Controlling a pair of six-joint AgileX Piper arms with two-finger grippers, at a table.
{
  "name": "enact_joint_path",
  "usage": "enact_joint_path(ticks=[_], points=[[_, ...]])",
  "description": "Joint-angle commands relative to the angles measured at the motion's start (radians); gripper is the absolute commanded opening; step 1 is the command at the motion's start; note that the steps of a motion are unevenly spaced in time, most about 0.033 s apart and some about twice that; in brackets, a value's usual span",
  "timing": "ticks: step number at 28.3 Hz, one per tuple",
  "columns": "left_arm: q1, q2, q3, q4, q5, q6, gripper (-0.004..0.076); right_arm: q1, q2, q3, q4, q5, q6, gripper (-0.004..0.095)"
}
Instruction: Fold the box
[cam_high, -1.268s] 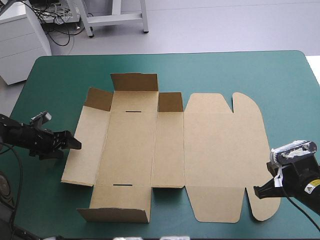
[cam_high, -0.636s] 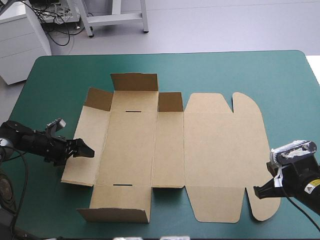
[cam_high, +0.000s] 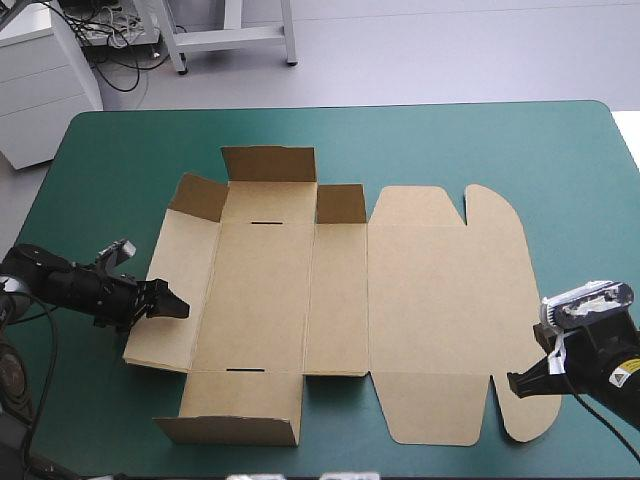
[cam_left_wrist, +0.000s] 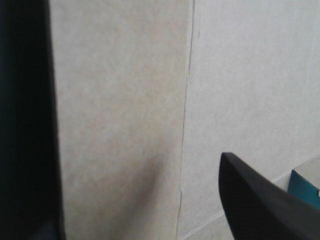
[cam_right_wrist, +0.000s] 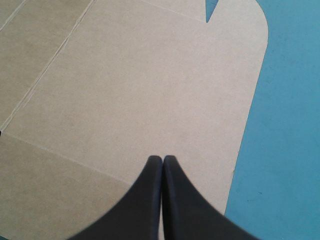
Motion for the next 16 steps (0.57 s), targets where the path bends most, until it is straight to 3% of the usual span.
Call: enact_joint_path(ticks=[1, 12, 16], points=[[-0.007, -0.030, -0.014, -0.046, 0.112, -0.001, 0.0392, -0.007, 0.003, -0.023, 0.013, -0.053, -0.009, -0.0023], [-0.007, -0.030, -0.014, -0.063, 0.112, -0.014, -0.0004, -0.007, 0.003, -0.023, 0.013, -0.044, -0.009, -0.0023], [-0.014, -0.030, -0.014, -0.073, 0.112, -0.007, -0.0032, -0.007, 0.003, -0.023, 0.013, -0.040, -0.009, -0.0023]])
